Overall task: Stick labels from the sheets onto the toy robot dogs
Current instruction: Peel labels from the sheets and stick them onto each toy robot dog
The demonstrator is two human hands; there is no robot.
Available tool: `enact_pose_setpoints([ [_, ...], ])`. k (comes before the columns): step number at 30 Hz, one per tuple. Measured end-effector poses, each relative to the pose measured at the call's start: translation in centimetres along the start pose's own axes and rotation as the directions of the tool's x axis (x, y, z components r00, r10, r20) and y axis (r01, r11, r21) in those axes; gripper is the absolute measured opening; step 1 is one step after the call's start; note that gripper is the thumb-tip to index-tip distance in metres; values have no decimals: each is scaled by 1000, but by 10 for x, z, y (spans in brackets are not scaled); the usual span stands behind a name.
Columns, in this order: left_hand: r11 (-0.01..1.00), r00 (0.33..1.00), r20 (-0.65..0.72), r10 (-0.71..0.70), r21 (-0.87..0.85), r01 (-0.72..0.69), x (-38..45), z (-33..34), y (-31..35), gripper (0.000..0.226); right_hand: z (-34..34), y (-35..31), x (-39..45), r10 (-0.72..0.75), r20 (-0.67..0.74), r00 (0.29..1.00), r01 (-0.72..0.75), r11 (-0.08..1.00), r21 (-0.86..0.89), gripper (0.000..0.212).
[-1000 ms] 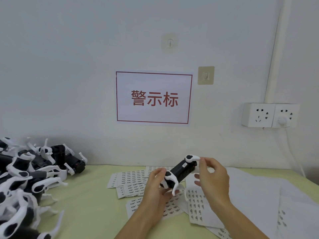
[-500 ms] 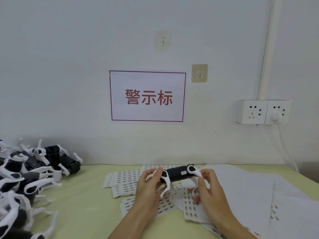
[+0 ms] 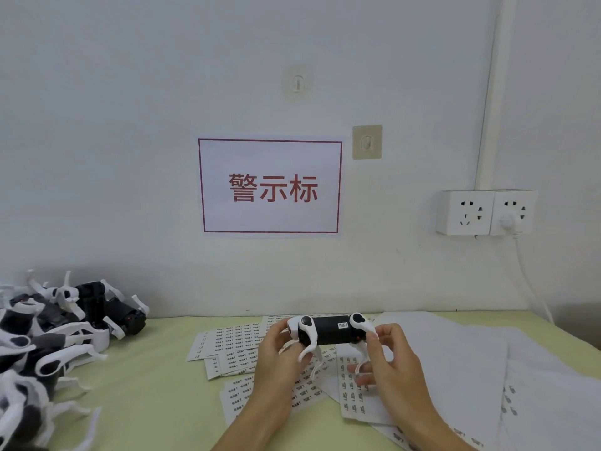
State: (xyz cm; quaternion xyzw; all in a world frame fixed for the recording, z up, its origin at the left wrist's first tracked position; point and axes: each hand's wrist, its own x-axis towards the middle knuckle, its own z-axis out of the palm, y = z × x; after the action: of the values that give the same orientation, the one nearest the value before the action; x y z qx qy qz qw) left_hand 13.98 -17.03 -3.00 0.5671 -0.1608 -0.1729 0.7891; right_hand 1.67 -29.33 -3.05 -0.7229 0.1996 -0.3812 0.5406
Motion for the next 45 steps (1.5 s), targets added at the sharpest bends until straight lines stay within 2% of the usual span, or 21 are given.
enact_pose_setpoints([
  [3, 1000, 1000, 6, 12, 3, -12, -2, 1, 2, 32, 0, -1, 1, -12, -8, 1000, 12, 1000, 2, 10],
  [6, 994, 996, -13, 85, 65, -84, -5, 3, 4, 28, 2, 0, 0, -37, -10, 999, 37, 999, -18, 6],
  [9, 964, 979, -18, 202, 178, -196, -9, 9, 10, 34, 2, 3, 0, -66, -10, 998, 64, 994, -86, 31],
  [11, 937, 969, 39, 243, 248, -245, -11, 13, 16, 40, 1, 5, 0, -53, -10, 999, 51, 992, -120, 43],
  [13, 920, 961, 124, 246, 283, -272, -11, 16, 27, 44, 0, 6, 2, -24, -31, 999, 19, 990, -139, 46],
  [16, 899, 938, 246, 244, 305, -314, -12, 19, 46, 47, -2, 6, 2, -26, -72, 997, 14, 987, -159, 37],
  [18, 876, 922, 282, 267, 328, -354, -13, 22, 55, 48, -1, 3, 0, -58, -53, 997, 49, 986, -157, 31],
  [22, 864, 917, 295, 268, 347, -364, -17, 23, 65, 51, 2, -5, -5, -151, -10, 988, 149, 982, -114, 30],
  [25, 859, 915, 318, 248, 364, -360, -17, 20, 69, 40, 1, -10, -6, -171, 6, 985, 171, 981, -95, 25],
  [28, 901, 931, 282, 234, 298, -316, -15, 17, 72, 27, -4, -17, -3, -183, -3, 983, 182, 981, -62, 27],
  [30, 935, 942, 260, 212, 226, -273, -13, 13, 74, 27, -10, -23, 4, -172, -2, 985, 172, 985, -30, 28],
  [32, 965, 951, 251, 182, 140, -221, -12, 10, 75, 27, -19, -32, 13, -112, 58, 992, 111, 994, 7, 24],
  [35, 992, 956, 262, 128, -23, -127, -9, 9, 74, 21, -37, -47, 25, 2, 225, 974, -12, 999, 40, 14],
  [37, 993, 951, 294, 96, -94, -72, -9, 10, 73, 24, -48, -54, 30, 82, 359, 930, -116, 991, 73, 16],
  [39, 991, 943, 323, 75, -127, -36, -10, 13, 68, 26, -60, -59, 34, 138, 517, 845, -239, 962, 133, 30],
  [42, 994, 944, 325, 54, -105, -21, -16, 21, 60, 27, -79, -65, 39, 163, 624, 764, -303, 945, 124, 44],
  [45, 995, 962, 271, 40, 82, -64, -24, 37, 51, 27, -103, -63, 46, 231, 602, 764, -322, 946, 45, 44],
])
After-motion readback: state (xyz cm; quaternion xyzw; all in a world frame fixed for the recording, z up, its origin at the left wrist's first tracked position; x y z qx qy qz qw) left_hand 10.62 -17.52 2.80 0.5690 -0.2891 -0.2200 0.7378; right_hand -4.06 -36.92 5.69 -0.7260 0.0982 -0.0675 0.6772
